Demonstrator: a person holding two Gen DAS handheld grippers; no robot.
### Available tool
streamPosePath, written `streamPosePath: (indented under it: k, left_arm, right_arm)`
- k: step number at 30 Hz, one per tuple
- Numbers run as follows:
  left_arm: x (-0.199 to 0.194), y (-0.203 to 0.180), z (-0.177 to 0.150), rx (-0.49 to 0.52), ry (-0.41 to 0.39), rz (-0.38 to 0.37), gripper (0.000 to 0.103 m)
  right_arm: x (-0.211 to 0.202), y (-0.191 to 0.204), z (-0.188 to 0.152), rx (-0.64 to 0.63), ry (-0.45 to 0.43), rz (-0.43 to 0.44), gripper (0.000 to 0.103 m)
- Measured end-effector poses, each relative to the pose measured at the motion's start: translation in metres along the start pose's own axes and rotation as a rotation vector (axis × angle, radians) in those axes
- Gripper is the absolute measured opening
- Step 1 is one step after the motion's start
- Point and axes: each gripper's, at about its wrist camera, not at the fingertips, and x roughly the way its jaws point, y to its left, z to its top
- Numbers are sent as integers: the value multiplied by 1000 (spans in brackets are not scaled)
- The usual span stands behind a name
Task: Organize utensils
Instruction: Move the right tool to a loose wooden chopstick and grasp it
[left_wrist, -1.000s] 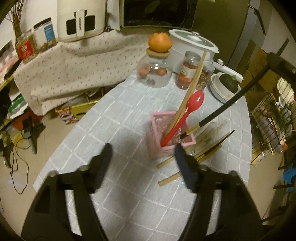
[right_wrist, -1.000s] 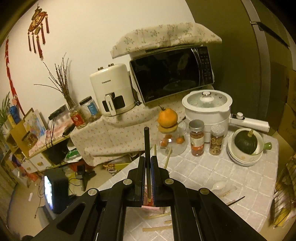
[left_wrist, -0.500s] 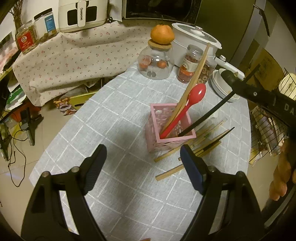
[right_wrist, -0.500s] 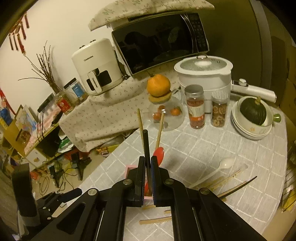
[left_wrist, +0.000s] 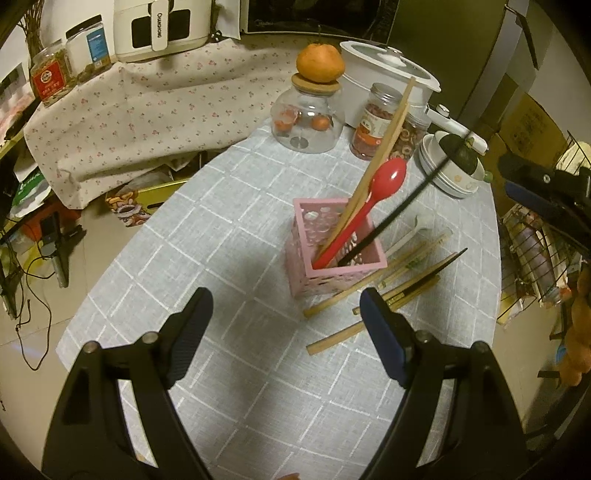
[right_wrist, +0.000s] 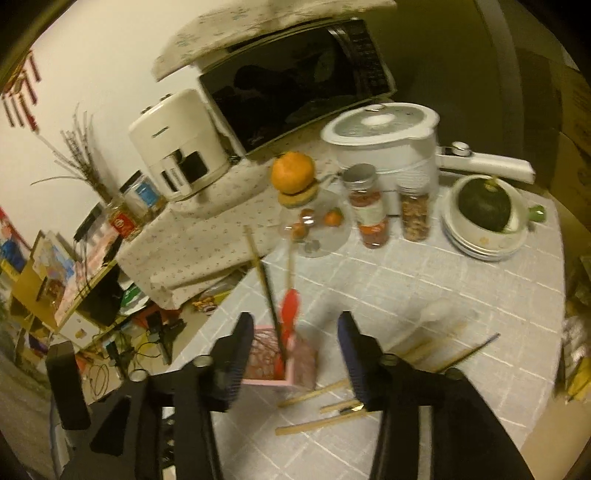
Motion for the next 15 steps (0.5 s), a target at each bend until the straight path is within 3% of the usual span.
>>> streamPosePath:
  k: [3, 6, 15]
  left_arm:
    - [2, -3, -4, 0, 7, 3, 83]
    - [5, -4, -7, -11, 24, -7, 84]
    - [15, -11, -12, 14, 50, 14, 84]
  right_arm:
    - [2, -21, -5, 34, 35, -61, 70]
    - [12, -46, -13, 88, 100, -120, 74]
    - [50, -106, -43, 183, 267, -264, 74]
